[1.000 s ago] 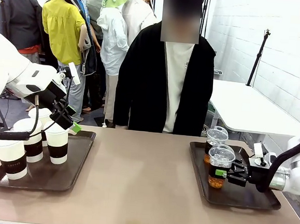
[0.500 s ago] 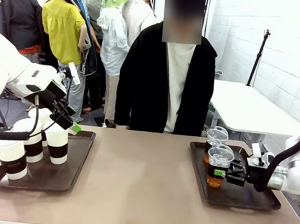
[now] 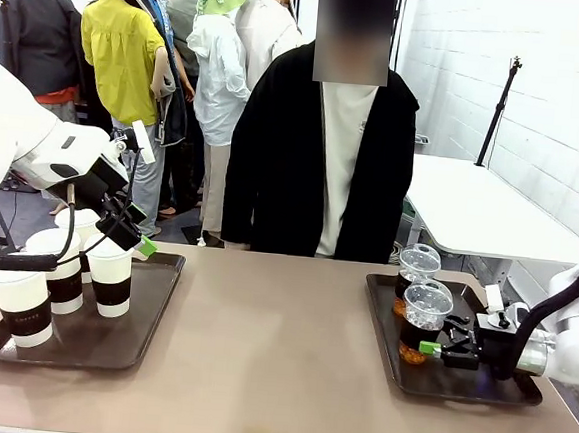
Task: Distribute the coffee onto the tray.
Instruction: Pick up another iced Americano from the middle of the table and place it on the right Handle tray.
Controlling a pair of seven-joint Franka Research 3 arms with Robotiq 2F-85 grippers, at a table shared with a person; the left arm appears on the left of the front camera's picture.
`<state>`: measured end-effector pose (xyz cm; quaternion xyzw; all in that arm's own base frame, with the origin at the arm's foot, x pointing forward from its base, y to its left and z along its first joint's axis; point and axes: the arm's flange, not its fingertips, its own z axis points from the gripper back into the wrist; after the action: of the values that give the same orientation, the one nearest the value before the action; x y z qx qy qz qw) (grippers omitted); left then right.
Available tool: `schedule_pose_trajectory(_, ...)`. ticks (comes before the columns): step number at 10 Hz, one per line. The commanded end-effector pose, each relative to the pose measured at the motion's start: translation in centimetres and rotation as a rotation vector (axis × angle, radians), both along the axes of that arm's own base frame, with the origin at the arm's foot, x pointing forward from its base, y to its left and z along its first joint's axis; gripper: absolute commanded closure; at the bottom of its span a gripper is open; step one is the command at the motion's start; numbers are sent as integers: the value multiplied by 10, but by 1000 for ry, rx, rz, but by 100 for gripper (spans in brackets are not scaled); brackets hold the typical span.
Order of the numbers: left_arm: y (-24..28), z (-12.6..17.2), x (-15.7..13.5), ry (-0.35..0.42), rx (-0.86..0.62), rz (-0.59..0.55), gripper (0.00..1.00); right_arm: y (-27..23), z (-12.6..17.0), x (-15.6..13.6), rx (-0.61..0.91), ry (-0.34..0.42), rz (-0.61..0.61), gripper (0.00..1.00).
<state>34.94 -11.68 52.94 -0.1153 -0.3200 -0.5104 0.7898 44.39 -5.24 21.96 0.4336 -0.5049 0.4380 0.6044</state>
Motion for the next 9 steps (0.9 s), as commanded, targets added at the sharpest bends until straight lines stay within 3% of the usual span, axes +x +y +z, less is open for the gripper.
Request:
schedule_pose_trajectory(1, 3, -1, 2, 4, -12, -23, 0, -13, 6, -11, -29, 27, -7, 0)
schedule_pose_trajectory(6, 3, -1, 2, 4, -12, -23, 0, -49, 24, -32, -40, 37, -78, 0)
schedule_pose_trajectory(9, 3, -1, 2, 4, -12, -23, 0, -37, 36, -26, -133, 55, -105, 0)
